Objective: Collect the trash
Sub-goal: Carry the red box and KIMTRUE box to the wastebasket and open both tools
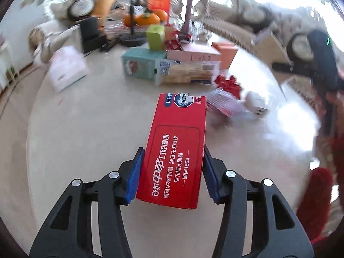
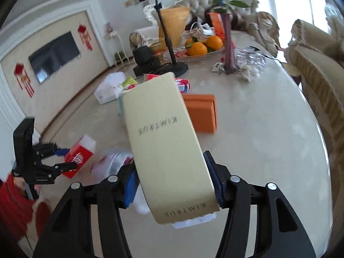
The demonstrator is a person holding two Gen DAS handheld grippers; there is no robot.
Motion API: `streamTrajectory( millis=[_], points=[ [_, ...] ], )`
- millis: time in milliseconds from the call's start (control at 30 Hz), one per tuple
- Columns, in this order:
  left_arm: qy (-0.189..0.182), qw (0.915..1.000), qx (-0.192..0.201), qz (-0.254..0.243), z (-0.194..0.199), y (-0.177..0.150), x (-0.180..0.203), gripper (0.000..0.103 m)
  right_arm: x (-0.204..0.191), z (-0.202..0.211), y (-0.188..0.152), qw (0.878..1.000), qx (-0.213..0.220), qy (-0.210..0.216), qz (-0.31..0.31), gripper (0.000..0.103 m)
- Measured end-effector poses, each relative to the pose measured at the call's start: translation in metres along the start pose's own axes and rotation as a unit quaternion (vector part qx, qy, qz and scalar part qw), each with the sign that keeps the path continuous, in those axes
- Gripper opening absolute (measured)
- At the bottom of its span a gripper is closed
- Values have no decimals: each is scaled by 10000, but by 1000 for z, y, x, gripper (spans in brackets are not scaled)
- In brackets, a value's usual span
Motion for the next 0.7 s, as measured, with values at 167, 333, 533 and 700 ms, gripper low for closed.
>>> streamTrajectory(
  millis=[167, 333, 533, 700],
  points=[
    [-335, 9975, 497, 372, 67, -59, 45, 51, -11, 58, -59, 9972, 268, 345, -605, 52],
    [-716, 9958, 325, 478, 106, -141, 115, 51, -50, 115, -135, 9871, 145, 1188, -1059, 52],
    [-651, 9934, -689, 650, 72, -238, 157, 51, -102, 111, -272, 9673, -1272, 1541, -1562, 52],
    [-343, 9832, -1674, 646, -10, -286, 153, 51, -112, 46, -350, 9538, -2470, 841, -1489, 52]
  ],
)
Point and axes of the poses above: each gripper's, at about its wrist camera, not at the fingertips, and z roughly against the way its jaws point, x to its right, y to its top, the point moved 5 cm from there along -z, roughly the way its jaws point, and after that the axes turned 8 degrees about -y, right-handed, at the moved point
